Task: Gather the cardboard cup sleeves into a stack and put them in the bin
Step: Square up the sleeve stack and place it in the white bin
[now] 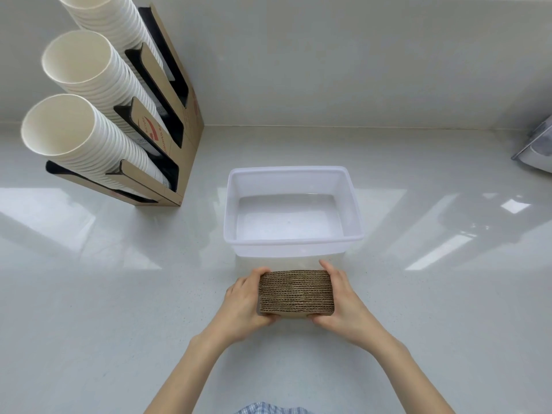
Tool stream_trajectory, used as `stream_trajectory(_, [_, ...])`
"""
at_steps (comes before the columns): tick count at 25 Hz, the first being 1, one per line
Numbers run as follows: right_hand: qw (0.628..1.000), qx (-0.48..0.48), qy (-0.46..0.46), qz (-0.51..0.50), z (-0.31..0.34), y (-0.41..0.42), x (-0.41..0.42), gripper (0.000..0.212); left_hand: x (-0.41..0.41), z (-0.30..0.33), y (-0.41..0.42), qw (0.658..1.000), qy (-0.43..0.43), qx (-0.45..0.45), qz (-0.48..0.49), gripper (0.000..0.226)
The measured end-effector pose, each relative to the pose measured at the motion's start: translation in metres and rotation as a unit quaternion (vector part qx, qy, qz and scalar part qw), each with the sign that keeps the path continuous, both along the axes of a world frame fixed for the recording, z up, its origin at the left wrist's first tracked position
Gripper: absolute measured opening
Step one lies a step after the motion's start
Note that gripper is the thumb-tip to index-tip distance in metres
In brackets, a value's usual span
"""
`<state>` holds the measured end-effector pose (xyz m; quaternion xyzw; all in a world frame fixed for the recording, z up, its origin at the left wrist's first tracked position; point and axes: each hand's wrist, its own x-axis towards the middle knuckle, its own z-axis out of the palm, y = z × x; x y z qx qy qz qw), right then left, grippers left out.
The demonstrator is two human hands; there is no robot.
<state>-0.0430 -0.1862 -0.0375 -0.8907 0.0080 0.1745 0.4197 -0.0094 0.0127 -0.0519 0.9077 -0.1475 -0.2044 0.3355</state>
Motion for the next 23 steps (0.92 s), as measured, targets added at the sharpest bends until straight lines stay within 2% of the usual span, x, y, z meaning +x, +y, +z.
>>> stream_trajectory(4, [0.989,-0.114,-0.067,0.067,0.006,0.002,0.004,0.096,0.001,-0.001,0.001,1.0,-0.007,0.009,-0.004,0.074])
stream_trajectory(10, [0.972,-0.167,-0.071,0.149,0.008,0.011,0.016,0.087,0.002,-0.001,0.001,1.0,0.003,0.021,-0.007,0.076])
stream_trajectory(15, [0.972,-0.17,-0.082,0.143,0.007,0.014,0.017,0.078,0.002,-0.004,0.002,1.0,0.014,0.006,0.007,0.086])
stream_trajectory(23, [0.977,-0.132,-0.12,0.114,0.004,0.017,0.017,0.076,0.001,-0.001,-0.001,0.998,0.041,-0.044,0.026,0.087])
